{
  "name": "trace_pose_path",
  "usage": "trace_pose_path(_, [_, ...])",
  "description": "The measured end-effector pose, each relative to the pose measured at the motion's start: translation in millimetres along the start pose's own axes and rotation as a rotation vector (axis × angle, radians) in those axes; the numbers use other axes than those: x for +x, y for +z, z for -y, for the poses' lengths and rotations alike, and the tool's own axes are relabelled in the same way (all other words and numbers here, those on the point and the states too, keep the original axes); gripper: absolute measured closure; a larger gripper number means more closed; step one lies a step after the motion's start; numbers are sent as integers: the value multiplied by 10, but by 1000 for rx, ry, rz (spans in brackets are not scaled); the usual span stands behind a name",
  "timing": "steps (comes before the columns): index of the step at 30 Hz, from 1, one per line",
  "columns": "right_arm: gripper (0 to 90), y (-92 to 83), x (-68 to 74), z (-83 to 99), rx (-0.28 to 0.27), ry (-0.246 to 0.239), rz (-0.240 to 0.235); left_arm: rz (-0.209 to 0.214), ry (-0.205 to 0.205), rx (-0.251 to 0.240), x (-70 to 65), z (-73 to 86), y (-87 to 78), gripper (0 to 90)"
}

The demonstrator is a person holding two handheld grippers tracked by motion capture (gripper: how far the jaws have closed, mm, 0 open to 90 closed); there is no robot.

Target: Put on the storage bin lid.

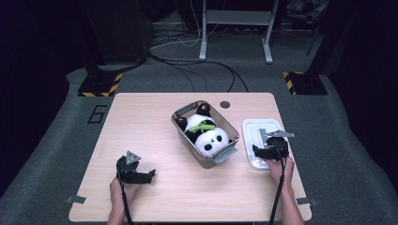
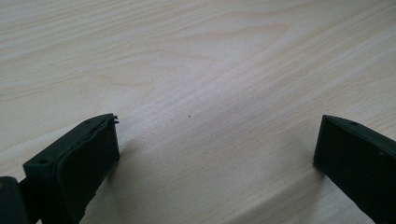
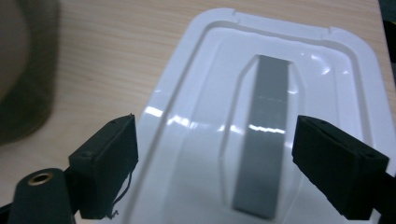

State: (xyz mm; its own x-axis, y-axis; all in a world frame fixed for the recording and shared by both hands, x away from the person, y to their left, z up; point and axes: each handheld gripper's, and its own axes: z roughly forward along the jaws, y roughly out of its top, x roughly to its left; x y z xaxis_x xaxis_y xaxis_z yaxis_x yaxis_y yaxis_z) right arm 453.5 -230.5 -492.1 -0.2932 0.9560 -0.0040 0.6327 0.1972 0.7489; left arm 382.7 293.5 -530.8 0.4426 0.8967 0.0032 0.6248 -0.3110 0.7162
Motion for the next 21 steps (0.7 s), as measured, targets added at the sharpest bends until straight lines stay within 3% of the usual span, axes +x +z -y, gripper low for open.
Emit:
trace_pose_path(3, [289,105,-104,-47,11,45,14,-1,-1,0,-1,1,0,0])
trace_pose_path(9, [484,236,-216,-100,33,77,27,0,0,0,-1,0,0,0])
trace_pose_path(12, [520,290,-222,-95,63,93,44,-1,-6,-4,-5,1,2,0])
trace_pose_path(21, [646,325,-247,-100,61,93,57,3,-4,2,-4,-1,-3,0])
